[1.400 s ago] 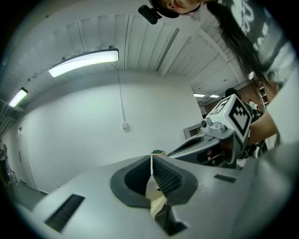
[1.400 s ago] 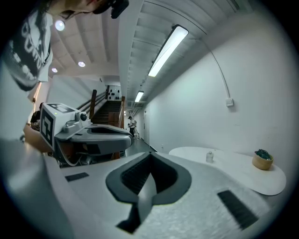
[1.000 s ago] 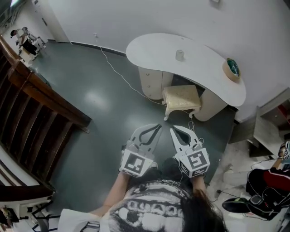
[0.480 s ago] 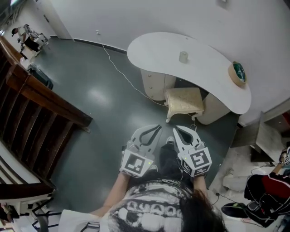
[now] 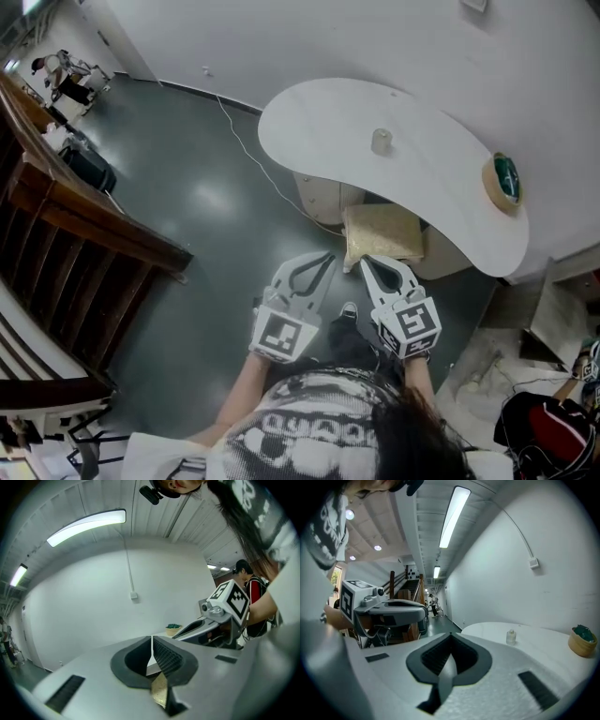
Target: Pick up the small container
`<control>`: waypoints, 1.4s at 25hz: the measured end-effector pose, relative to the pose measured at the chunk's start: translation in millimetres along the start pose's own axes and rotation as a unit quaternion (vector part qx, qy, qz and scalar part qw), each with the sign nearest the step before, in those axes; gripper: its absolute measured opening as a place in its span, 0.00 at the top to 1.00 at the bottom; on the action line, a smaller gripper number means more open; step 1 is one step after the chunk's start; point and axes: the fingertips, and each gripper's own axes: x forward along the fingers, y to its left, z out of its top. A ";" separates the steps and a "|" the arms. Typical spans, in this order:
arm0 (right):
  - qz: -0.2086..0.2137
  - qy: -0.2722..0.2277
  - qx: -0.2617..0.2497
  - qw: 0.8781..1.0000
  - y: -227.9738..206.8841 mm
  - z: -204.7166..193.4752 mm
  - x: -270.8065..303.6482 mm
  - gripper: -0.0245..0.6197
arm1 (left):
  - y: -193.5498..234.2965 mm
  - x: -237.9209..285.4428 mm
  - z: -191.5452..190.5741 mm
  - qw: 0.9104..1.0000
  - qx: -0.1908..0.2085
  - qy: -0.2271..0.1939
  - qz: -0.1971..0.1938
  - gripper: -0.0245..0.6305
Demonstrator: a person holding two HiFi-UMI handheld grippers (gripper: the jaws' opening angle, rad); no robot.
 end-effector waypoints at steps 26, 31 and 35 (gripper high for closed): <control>0.051 -0.005 0.024 0.998 -119.3 2.7 66.7 0.96 | 29.5 129.9 -5.3 0.999 0.023 0.043 0.014 0.95; 0.043 -0.009 0.039 0.998 -123.3 -0.4 67.5 0.96 | 29.2 133.3 -10.5 0.998 0.021 0.051 0.003 0.95; 0.027 -0.007 0.045 0.999 -133.8 -1.8 70.2 0.96 | 34.2 146.8 -10.7 0.998 0.025 0.048 -0.013 0.95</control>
